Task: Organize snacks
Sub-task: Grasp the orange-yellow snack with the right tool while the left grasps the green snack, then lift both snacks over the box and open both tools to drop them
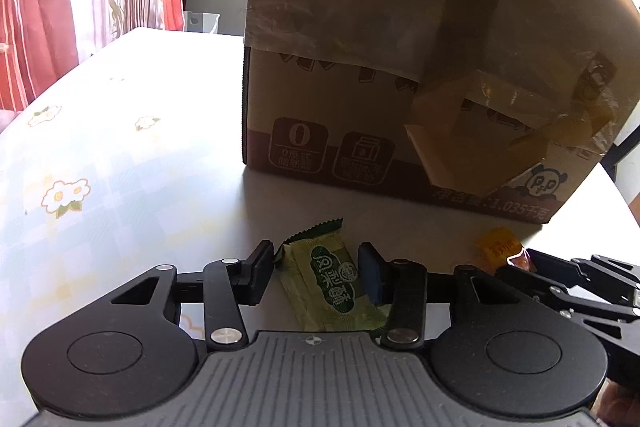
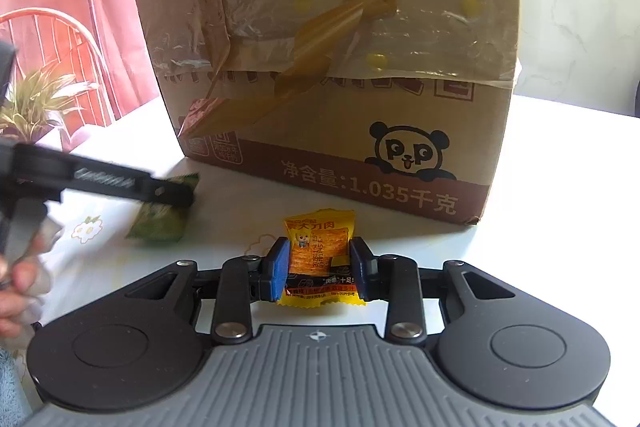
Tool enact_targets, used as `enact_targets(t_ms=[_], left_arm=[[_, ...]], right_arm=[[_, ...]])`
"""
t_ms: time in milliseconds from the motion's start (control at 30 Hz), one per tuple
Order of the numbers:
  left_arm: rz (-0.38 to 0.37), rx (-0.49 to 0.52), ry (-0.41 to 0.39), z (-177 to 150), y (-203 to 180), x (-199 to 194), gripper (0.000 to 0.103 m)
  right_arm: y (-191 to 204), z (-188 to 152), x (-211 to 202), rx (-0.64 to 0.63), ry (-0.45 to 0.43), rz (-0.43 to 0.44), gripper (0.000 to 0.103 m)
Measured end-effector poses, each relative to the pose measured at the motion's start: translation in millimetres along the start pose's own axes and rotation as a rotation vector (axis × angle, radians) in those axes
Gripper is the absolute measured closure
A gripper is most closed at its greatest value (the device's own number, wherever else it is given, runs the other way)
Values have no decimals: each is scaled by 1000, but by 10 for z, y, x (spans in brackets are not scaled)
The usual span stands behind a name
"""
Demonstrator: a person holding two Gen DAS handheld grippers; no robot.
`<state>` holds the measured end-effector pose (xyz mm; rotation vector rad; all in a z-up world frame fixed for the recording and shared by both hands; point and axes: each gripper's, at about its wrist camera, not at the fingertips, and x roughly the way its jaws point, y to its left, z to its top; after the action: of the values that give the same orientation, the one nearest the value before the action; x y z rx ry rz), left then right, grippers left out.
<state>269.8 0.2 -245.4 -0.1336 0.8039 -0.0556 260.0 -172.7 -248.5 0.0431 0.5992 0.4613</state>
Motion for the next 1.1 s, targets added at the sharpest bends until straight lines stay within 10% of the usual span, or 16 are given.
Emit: enact_targets(t_ms=[633, 1100], left_arm=[[-89, 67, -201, 23, -73, -739, 57], [-106, 114, -543, 1014, -157, -1479, 57]], right_arm=[[58, 57, -553, 45, -169, 1, 69], [173, 1107, -1115, -46, -476, 56, 69]])
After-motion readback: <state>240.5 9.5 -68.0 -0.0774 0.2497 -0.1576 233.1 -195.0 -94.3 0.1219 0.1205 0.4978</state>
